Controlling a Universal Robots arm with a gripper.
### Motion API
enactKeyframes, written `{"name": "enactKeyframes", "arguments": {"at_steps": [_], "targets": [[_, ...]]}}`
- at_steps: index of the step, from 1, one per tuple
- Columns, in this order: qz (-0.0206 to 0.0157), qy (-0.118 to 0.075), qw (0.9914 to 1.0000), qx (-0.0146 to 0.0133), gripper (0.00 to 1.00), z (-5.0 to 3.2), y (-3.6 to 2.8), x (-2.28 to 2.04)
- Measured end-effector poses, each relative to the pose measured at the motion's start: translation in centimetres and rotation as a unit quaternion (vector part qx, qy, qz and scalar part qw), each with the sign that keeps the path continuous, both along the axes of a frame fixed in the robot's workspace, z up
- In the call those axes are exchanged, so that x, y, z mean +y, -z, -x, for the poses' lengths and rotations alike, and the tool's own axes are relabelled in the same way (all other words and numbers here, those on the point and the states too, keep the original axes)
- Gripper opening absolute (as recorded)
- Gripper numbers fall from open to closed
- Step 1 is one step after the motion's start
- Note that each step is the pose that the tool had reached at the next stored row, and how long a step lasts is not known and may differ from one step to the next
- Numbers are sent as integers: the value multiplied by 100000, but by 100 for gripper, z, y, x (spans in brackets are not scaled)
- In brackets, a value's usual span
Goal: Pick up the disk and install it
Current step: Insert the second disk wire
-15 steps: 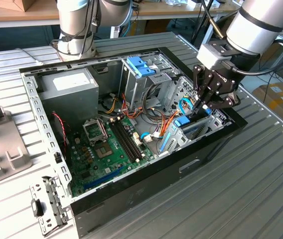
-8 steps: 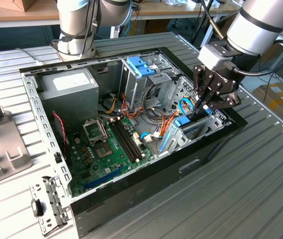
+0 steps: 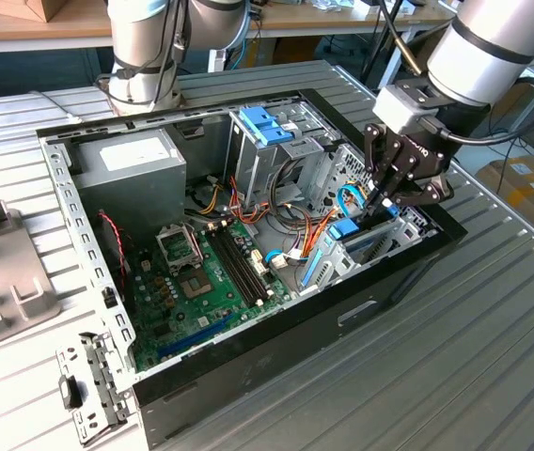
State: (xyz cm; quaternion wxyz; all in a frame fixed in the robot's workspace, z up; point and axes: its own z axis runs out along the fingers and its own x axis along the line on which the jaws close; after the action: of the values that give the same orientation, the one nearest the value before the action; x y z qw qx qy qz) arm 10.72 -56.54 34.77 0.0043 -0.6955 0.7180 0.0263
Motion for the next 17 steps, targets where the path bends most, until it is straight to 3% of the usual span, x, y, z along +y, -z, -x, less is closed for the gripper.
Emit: {"name": "enactKeyframes", "arguments": {"at_steps": [6,9,10,12,14,17], "targets": [[-455,3,99999,2,16,0,4,-8],[-1188,2,99993,1,16,0,-19,-9],[-1773,2,99984,1,16,0,-23,-10],[-2142,3,99977,1,16,0,-22,-29],[-2250,4,99975,1,16,0,-22,-58],[-2268,2,99974,2,16,0,-21,-70]]}}
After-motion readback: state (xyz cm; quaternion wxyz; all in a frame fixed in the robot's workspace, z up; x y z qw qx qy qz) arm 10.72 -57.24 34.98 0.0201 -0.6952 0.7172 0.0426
